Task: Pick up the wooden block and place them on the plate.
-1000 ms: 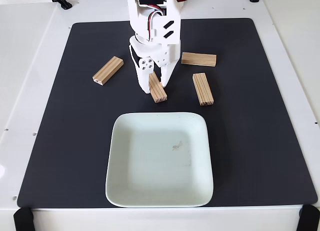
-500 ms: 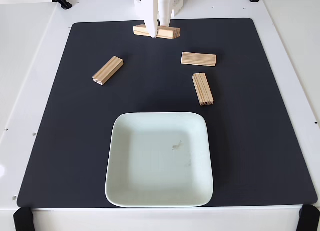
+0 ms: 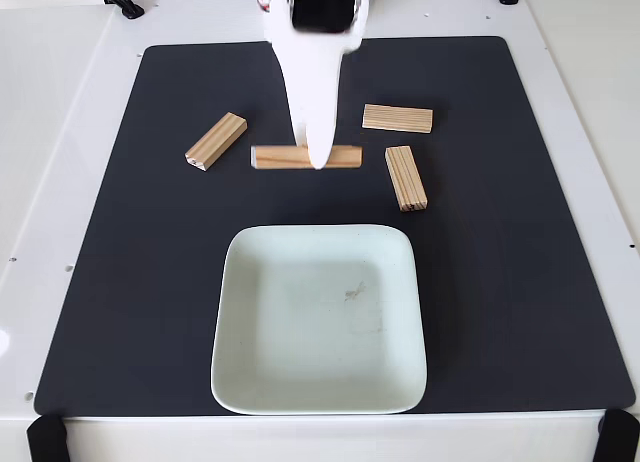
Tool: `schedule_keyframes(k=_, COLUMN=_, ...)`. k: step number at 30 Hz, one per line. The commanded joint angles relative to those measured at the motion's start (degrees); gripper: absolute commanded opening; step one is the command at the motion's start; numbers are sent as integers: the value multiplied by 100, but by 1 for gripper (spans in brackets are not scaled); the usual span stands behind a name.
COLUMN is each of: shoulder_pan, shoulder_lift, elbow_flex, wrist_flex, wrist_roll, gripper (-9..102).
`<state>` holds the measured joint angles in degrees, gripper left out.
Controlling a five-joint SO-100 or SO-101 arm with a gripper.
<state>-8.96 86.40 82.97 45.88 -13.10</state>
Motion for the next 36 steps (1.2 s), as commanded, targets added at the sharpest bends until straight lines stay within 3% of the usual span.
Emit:
schedule_keyframes(k=1, shoulder_pan=88, shoulder_lift=-1125, elbow_flex=-1705, wrist_flex=-105, wrist_roll=-44, gripper=-1)
schedule_keyframes(k=8, shoulder_pan=149, shoulder_lift=-3261, elbow_flex=-4113, wrist_flex=-105, wrist_roll=404, gripper=-1)
schedule_keyframes(k=15, shoulder_pan=114, shoulder_lift=-4597, elbow_flex=-5572, wrist_flex=-105, wrist_roll=431, gripper=-1)
schedule_keyframes(k=29, shoulder_pan=-193, shoulder_lift=-5203, elbow_flex=-5994, wrist_flex=-132, wrist_roll=510, gripper=-1)
schedule_keyframes(k=36, shoulder_pan=-299, shoulder_lift=-4922, elbow_flex=-6126, wrist_flex=-105, wrist_roll=1301, gripper=-1)
